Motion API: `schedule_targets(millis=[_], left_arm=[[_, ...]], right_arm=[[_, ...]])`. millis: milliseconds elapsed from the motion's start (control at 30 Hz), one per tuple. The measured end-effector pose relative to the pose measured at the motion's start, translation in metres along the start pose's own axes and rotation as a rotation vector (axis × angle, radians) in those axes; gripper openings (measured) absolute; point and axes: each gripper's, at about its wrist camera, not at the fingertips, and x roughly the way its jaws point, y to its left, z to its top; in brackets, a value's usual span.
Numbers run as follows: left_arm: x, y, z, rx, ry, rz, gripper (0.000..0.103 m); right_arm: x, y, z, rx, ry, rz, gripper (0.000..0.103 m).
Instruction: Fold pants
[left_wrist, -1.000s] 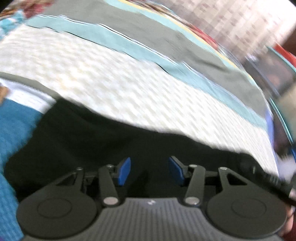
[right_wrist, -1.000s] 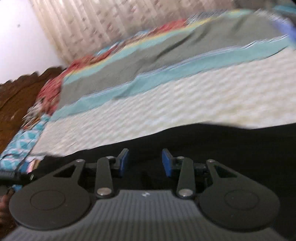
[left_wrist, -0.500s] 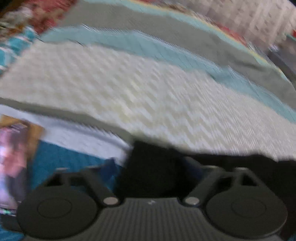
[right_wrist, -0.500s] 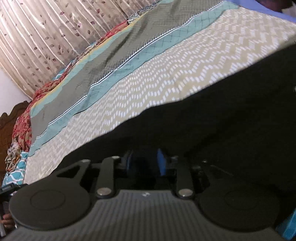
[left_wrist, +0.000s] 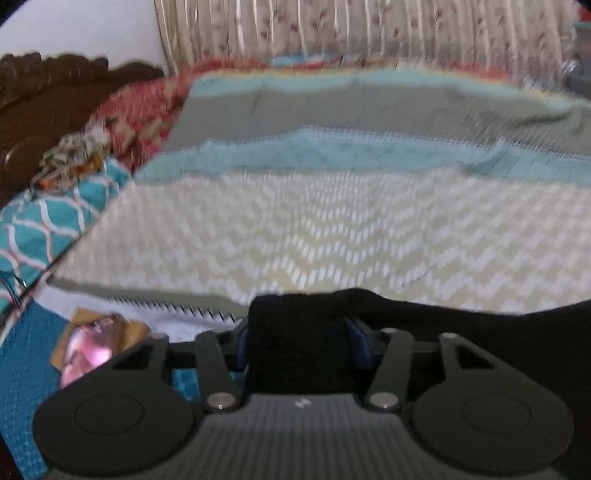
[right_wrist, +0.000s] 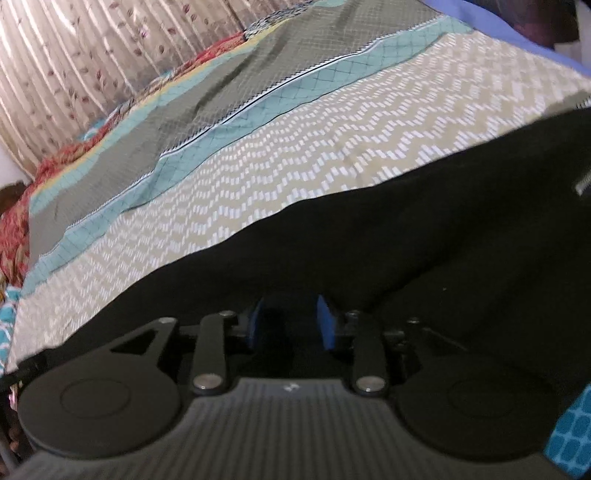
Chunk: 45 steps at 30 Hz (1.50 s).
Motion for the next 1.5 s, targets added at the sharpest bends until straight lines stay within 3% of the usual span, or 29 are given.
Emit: schedule_targets(millis=[67, 233, 467, 600, 700, 767, 900, 1100, 1267, 1500], left_arm=[[-0.021, 0.019, 0.0, -0.052, -0.024, -0.059, 0.057], [-0.063, 0.062, -0.025, -0.226, -0.02, -0.204, 0.059], [-0.102, 0.063, -0.067, -0.246, -0.037, -0.343, 0.049], [-0.092, 0.056, -0.077, -0.219, -0.011, -0.332, 0.047], [-0.086, 0.05, -0.08, -0.176, 0.012, -0.283, 0.047], [-0.091, 0.049, -0.081, -0.165, -0.001, -0.278, 0.049], [-0.102, 0.065, -0.078, -0.242, -0.028, -0.317, 0.05], [-0.12, 0.079, -0.076, -0.331, -0.052, -0.364, 0.053], [-0.124, 0.06, -0.076, -0.276, -0.028, -0.402, 0.053], [-0.113, 0.033, -0.081, -0.231, 0.054, -0.415, 0.055]], right_arm=[[-0.007, 0.01, -0.001, -0.012, -0.013, 0.031, 0.047], [-0.016, 0.059, -0.017, -0.153, -0.005, 0.177, 0.047], [-0.012, 0.188, -0.08, -0.547, 0.176, 0.48, 0.042], [-0.005, 0.249, -0.133, -0.794, 0.27, 0.578, 0.038], [0.021, 0.268, -0.172, -0.887, 0.427, 0.532, 0.043], [0.018, 0.267, -0.18, -0.929, 0.382, 0.527, 0.045], [0.0, 0.259, -0.156, -0.877, 0.333, 0.566, 0.044], [-0.015, 0.22, -0.129, -0.719, 0.243, 0.545, 0.044], [-0.016, 0.189, -0.117, -0.609, 0.205, 0.485, 0.044], [-0.012, 0.167, -0.11, -0.518, 0.219, 0.429, 0.044]])
